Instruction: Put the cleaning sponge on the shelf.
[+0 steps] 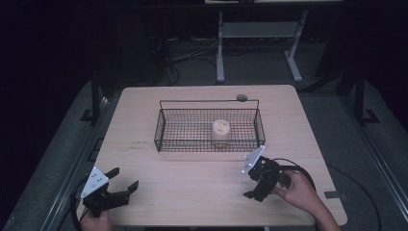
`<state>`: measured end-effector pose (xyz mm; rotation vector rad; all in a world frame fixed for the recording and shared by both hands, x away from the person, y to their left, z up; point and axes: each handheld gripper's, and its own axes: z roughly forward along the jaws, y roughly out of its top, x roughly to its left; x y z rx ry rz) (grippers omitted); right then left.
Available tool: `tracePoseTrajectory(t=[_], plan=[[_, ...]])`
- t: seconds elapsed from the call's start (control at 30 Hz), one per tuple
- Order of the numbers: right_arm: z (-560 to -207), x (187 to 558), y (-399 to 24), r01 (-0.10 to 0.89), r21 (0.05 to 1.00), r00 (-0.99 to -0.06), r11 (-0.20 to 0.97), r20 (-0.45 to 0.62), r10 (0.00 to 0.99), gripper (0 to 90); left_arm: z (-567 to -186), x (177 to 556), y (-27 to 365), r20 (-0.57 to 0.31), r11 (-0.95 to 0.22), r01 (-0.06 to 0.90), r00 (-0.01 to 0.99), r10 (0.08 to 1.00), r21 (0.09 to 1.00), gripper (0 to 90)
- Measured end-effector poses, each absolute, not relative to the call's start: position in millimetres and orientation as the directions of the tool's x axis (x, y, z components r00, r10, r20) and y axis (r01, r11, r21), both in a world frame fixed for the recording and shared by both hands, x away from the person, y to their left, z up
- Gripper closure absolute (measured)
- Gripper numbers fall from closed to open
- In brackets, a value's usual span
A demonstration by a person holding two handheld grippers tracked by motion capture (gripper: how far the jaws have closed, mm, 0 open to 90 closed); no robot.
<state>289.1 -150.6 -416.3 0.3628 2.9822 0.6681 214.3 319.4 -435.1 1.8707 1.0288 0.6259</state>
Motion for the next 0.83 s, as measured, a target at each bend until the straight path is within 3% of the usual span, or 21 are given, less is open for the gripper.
tracePoseTrajectory(t=[0.83], plan=[[-424,272,-175,0.256,0.440,-0.959,0.861,0.005,0.283,14.9,-436,215,318,0.011,-0.262,0.403,0.528,0.849,0.877,13.9]])
